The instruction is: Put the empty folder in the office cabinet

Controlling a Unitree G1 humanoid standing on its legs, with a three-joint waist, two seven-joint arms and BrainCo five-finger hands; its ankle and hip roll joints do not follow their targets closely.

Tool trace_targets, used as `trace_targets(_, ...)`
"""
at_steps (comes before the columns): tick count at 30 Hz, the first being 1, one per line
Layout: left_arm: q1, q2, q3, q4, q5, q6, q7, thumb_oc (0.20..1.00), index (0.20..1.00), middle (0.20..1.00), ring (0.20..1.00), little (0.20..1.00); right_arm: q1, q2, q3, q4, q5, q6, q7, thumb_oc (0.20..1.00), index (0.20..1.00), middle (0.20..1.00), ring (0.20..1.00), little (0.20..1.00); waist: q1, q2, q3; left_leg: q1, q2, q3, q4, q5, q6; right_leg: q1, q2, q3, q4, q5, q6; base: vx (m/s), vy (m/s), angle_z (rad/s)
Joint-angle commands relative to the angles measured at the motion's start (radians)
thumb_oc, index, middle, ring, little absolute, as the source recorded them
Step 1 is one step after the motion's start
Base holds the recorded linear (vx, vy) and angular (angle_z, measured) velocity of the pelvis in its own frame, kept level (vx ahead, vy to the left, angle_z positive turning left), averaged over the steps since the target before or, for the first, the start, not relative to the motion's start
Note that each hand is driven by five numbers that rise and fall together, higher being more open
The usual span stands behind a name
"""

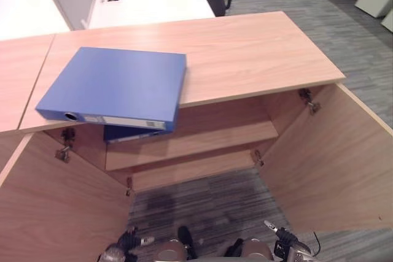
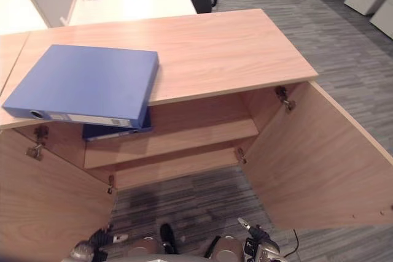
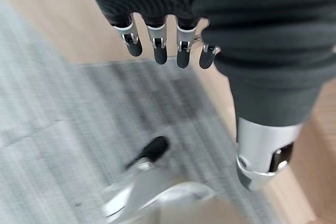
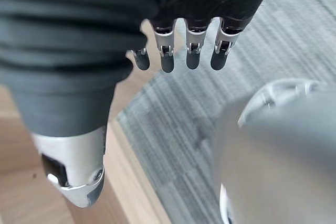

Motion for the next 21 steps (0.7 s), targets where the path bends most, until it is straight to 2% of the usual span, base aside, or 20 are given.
trace_targets(1, -0.066, 0.0, 0.034, 0.011, -0.021, -0.028, -0.002, 1.0, 1.0, 1.0, 1.0, 1.0, -0.041, -0.029, 0.005, 0.007, -0.023, -0.018, 0.002, 1.0, 1.0, 1.0, 1.0, 1.0, 0.012, 0.012, 0.008, -0.017, 0.066, -0.178, 0.065, -0.036, -0.066, 0.061, 0.025, 0.038, -0.161, 0.119, 0.03, 0.01, -0.101, -0.45)
trace_targets(2, -0.056, -0.015, 0.045, 0.018, -0.033, -0.031, 0.004, 1.0, 1.0, 1.0, 1.0, 1.0, -0.03, -0.03, 0.007, 0.008, -0.025, -0.017, 0.002, 1.0, 1.0, 1.0, 1.0, 1.0, 0.002, 0.019, -0.001, -0.014, 0.078, -0.169, 0.07, -0.027, -0.08, 0.088, 0.037, 0.048, -0.226, 0.121, 0.021, 0.0, -0.083, -0.63)
trace_targets(5, -0.05, -0.025, 0.052, 0.016, -0.048, -0.031, 0.004, 1.0, 1.0, 1.0, 1.0, 1.0, -0.021, -0.031, 0.006, 0.005, -0.026, -0.017, 0.005, 1.0, 1.0, 1.0, 1.0, 1.0, -0.008, 0.024, -0.004, -0.015, 0.095, -0.165, 0.088, -0.022, -0.098, 0.107, 0.053, 0.057, -0.27, 0.121, 0.012, 0.0, -0.093, -0.38)
trace_targets(9, -0.044, -0.034, 0.041, 0.004, -0.057, -0.033, 0.004, 1.0, 1.0, 1.0, 1.0, 1.0, -0.003, -0.053, -0.001, 0.008, -0.013, -0.019, 0.004, 1.0, 1.0, 1.0, 1.0, 1.0, -0.014, 0.021, 0.02, -0.079, 0.149, -0.193, 0.225, -0.019, -0.132, 0.141, 0.078, 0.088, -0.323, 0.108, -0.022, -0.05, -0.094, -0.1)
trace_targets(11, -0.046, -0.038, 0.04, 0.004, -0.059, -0.034, 0.008, 1.0, 1.0, 1.0, 1.0, 1.0, 0.0, -0.062, -0.002, 0.011, -0.012, -0.02, 0.003, 1.0, 1.0, 1.0, 1.0, 1.0, -0.014, 0.023, 0.026, -0.089, 0.159, -0.214, 0.248, -0.015, -0.142, 0.154, 0.087, 0.097, -0.336, 0.106, -0.031, -0.03, -0.03, -0.32)
trace_targets(12, -0.055, -0.044, 0.036, 0.006, -0.071, -0.037, 0.014, 1.0, 1.0, 1.0, 1.0, 1.0, 0.004, -0.076, -0.007, 0.016, -0.01, -0.022, -0.002, 1.0, 1.0, 1.0, 1.0, 1.0, -0.011, 0.024, 0.04, -0.116, 0.159, -0.28, 0.285, 0.027, -0.173, 0.17, 0.097, 0.107, -0.354, 0.106, -0.041, -0.04, 0.0, -0.34)
trace_targets(13, -0.058, -0.047, 0.035, 0.009, -0.076, -0.04, 0.015, 1.0, 1.0, 1.0, 1.0, 1.0, 0.008, -0.081, -0.011, 0.018, -0.007, -0.023, -0.004, 1.0, 1.0, 1.0, 1.0, 1.0, -0.014, 0.023, 0.042, -0.121, 0.156, -0.309, 0.286, 0.031, -0.183, 0.174, 0.096, 0.106, -0.367, 0.111, -0.041, -0.05, 0.002, -0.14)
trace_targets(15, -0.059, -0.054, 0.031, 0.018, -0.075, -0.039, 0.017, 1.0, 1.0, 1.0, 1.0, 1.0, 0.02, -0.087, -0.018, 0.025, -0.008, -0.022, -0.005, 1.0, 1.0, 1.0, 1.0, 1.0, -0.024, 0.013, 0.031, -0.114, 0.151, -0.327, 0.258, 0.018, -0.183, 0.181, 0.09, 0.099, -0.393, 0.125, -0.034, -0.01, 0.006, -0.02)
trace_targets(16, -0.067, 0.007, 0.056, 0.043, -0.087, -0.011, -0.051, 1.0, 1.0, 1.0, 1.0, 1.0, 0.031, -0.104, -0.03, 0.026, -0.002, -0.019, 0.011, 1.0, 1.0, 1.0, 1.0, 1.0, -0.03, 0.019, 0.027, -0.095, 0.155, -0.321, 0.245, 0.003, -0.185, 0.192, 0.091, 0.101, -0.403, 0.125, -0.03, 0.02, 0.024, 0.09)
trace_targets(21, -0.014, -0.003, 0.062, 0.031, -0.059, -0.03, -0.009, 1.0, 1.0, 1.0, 1.0, 1.0, 0.054, -0.095, -0.041, 0.048, -0.016, -0.014, 0.01, 1.0, 1.0, 1.0, 1.0, 1.0, -0.036, 0.011, -0.001, -0.024, 0.142, -0.309, 0.135, -0.005, -0.168, 0.186, 0.091, 0.103, -0.406, 0.148, -0.019, 0.03, 0.042, 0.19)
